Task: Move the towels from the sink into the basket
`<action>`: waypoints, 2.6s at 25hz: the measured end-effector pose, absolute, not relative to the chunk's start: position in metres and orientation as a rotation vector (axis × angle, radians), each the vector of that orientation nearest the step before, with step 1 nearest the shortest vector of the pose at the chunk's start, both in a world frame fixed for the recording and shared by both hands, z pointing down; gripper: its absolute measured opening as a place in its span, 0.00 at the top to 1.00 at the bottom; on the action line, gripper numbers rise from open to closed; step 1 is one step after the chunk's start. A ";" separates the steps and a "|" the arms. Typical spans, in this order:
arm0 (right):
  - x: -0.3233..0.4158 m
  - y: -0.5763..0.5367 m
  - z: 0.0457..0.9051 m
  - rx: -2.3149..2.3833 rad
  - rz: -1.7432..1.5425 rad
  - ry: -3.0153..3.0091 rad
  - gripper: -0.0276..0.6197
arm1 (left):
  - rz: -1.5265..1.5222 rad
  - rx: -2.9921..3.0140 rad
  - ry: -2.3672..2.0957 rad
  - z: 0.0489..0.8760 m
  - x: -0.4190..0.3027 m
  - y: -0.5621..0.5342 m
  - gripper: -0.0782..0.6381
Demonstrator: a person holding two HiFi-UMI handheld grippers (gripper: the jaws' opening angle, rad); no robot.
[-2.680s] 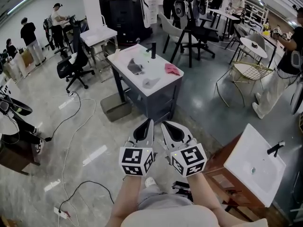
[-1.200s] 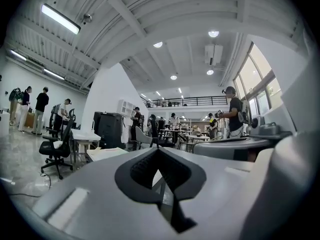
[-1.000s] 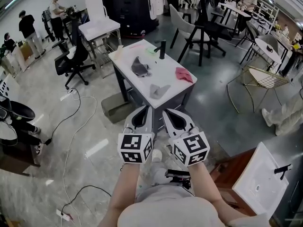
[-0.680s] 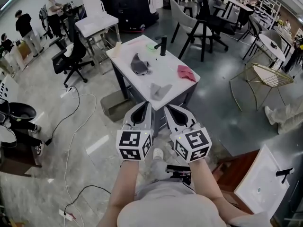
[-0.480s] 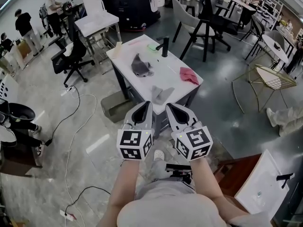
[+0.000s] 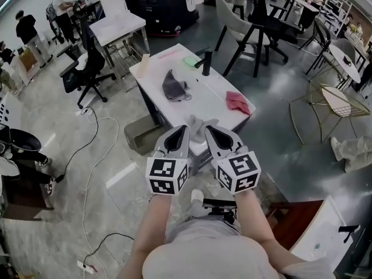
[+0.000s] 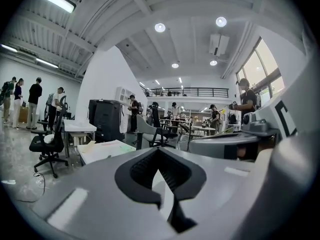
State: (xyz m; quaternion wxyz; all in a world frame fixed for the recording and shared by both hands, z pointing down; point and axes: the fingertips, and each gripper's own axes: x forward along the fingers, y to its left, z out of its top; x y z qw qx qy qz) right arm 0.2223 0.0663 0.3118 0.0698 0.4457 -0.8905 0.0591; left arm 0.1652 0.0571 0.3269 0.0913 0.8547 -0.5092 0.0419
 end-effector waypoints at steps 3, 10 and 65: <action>0.219 0.046 0.314 1.322 0.187 -2.667 0.93 | 0.119 2.531 -1.499 0.327 0.163 0.037 0.89; 0.214 0.007 0.328 1.285 0.197 -2.634 0.93 | 0.110 2.510 -1.507 0.334 0.154 -0.002 0.89; 0.207 -0.072 0.563 0.755 0.758 -1.895 0.62 | 0.324 2.520 -1.193 0.412 0.153 -0.111 0.89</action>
